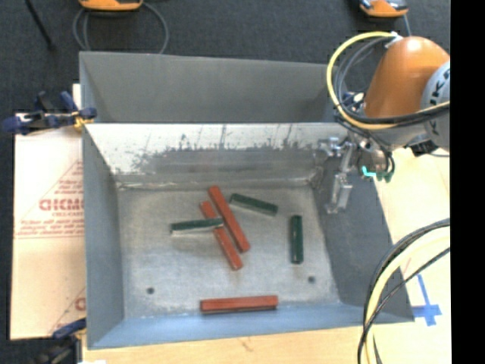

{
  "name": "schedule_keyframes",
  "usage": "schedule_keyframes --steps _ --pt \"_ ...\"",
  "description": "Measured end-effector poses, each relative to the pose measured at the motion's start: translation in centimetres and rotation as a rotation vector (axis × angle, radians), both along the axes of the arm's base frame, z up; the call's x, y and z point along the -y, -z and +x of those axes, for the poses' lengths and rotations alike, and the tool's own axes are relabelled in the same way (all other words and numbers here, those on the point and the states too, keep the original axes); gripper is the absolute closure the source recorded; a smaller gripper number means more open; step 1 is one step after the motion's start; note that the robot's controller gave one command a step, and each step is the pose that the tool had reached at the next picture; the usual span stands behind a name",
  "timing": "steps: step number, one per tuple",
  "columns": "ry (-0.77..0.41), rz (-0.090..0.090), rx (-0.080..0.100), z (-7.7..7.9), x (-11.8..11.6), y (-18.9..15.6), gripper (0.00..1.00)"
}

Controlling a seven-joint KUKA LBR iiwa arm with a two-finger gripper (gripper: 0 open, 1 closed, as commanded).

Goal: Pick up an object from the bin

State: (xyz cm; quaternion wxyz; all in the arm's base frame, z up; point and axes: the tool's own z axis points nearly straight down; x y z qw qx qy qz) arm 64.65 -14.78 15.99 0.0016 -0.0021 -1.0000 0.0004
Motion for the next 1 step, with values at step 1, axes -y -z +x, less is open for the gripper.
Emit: schedule_keyframes --steps 1 --pt "-0.402 -0.003 0.011 -3.73 -1.72 8.66 0.00"
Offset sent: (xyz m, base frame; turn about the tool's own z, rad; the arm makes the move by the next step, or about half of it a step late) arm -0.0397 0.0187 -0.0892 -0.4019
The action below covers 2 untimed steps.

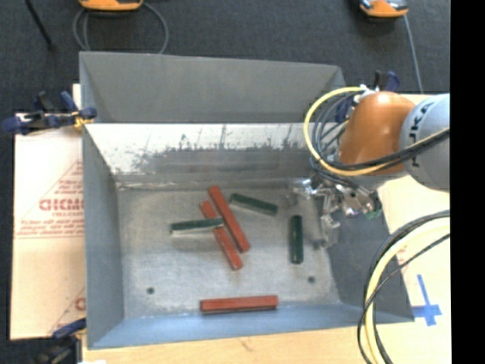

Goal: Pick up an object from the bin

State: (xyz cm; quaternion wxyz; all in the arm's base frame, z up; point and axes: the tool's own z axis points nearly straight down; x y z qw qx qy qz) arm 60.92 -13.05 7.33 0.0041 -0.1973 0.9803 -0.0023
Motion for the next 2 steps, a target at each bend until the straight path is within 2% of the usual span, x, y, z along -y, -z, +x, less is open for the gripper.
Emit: schedule_keyframes --steps 1,2 --pt "-0.322 0.000 -0.005 -3.53 -3.56 0.20 0.00" --pt "-0.322 -0.002 -0.004 -3.46 -3.48 0.17 1.00"
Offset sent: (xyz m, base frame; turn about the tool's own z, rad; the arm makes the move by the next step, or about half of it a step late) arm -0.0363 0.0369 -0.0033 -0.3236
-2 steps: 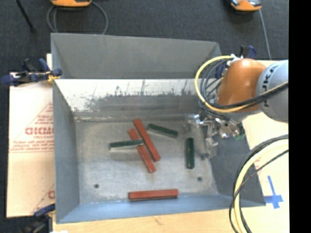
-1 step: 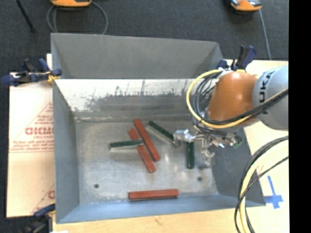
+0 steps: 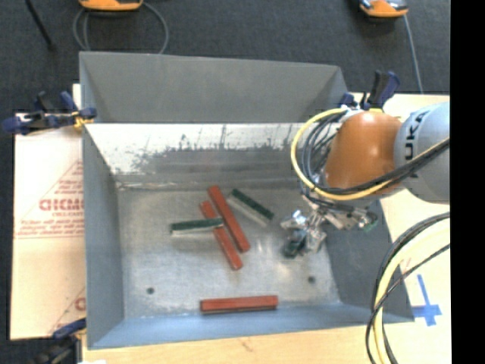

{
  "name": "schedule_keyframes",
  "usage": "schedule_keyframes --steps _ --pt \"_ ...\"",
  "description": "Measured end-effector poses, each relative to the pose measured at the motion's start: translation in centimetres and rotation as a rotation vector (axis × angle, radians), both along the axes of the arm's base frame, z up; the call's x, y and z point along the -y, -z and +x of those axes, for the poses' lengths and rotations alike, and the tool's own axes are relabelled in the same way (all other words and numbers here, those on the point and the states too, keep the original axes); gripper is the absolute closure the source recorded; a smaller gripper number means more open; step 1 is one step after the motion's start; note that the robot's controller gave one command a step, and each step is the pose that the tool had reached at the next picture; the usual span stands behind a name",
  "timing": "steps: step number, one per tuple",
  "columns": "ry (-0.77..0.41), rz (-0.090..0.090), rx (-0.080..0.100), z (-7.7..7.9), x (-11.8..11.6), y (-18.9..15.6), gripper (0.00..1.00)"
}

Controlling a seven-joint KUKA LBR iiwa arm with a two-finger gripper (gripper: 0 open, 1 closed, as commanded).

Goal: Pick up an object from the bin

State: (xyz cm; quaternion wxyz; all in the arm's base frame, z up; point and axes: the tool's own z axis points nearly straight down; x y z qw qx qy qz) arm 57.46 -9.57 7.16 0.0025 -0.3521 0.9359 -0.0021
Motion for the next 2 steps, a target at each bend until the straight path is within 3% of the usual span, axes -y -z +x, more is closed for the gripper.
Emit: schedule_keyframes --steps 1,2 --pt "-0.433 -0.002 0.000 2.6 3.4 0.0 1.00" --pt "-0.437 -0.004 0.005 3.0 3.5 -14.2 1.00"
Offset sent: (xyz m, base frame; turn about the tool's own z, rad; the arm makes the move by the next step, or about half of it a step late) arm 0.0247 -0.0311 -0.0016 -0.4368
